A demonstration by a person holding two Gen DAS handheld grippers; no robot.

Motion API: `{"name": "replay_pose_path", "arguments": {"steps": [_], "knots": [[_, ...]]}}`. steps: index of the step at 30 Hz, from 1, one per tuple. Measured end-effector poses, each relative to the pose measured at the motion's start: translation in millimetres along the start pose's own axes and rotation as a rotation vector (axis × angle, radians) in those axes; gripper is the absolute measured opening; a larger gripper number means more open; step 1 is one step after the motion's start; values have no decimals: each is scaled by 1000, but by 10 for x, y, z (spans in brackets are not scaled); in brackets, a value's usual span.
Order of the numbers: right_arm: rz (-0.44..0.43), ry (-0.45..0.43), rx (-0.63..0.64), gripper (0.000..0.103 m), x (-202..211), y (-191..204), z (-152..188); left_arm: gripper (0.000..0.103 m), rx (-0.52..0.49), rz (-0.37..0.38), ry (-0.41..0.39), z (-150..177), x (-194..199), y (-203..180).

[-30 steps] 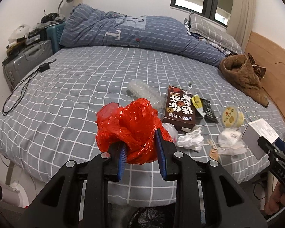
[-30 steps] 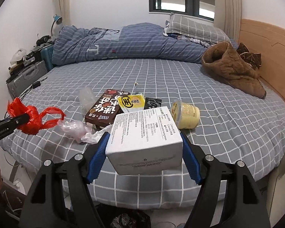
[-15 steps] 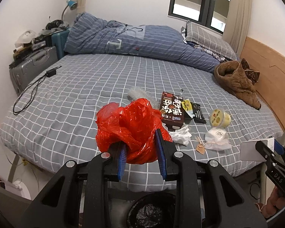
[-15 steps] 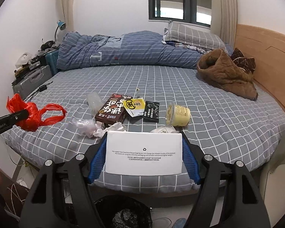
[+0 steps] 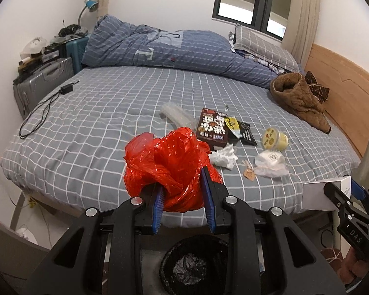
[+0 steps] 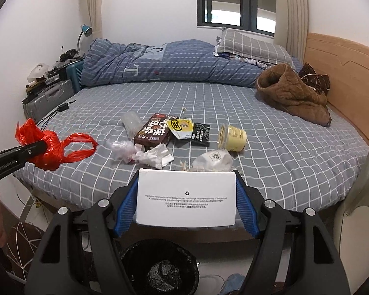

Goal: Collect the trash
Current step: 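Lift the red bag with the left tool while the right tool lifts the white box toward the bin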

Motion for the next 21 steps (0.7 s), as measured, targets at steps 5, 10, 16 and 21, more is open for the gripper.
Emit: {"name": "replay_pose_path", "arguments": {"steps": [5, 10, 16, 21], "knots": [[5, 6, -1, 68, 79, -13, 112, 27, -13, 20, 13, 133, 23, -90], [8, 16, -1, 68, 138, -18, 218, 27, -28, 43, 22, 270, 35, -186], [14, 41, -10, 68, 167, -54, 388, 27, -45, 63, 45, 440, 11, -300], [18, 70, -19, 68, 149, -78, 542, 27, -60, 77, 81, 624, -50, -384]]}}
Point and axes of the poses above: each gripper's, at about its wrist camera, not at the fingertips, and x roughly against the way its jaws point, y to its left, z to its underside, the point moved 1 cm from there along -x, roughly the way its jaws point, and after that the axes turned 13 degrees about -x, right-handed, at the moved point
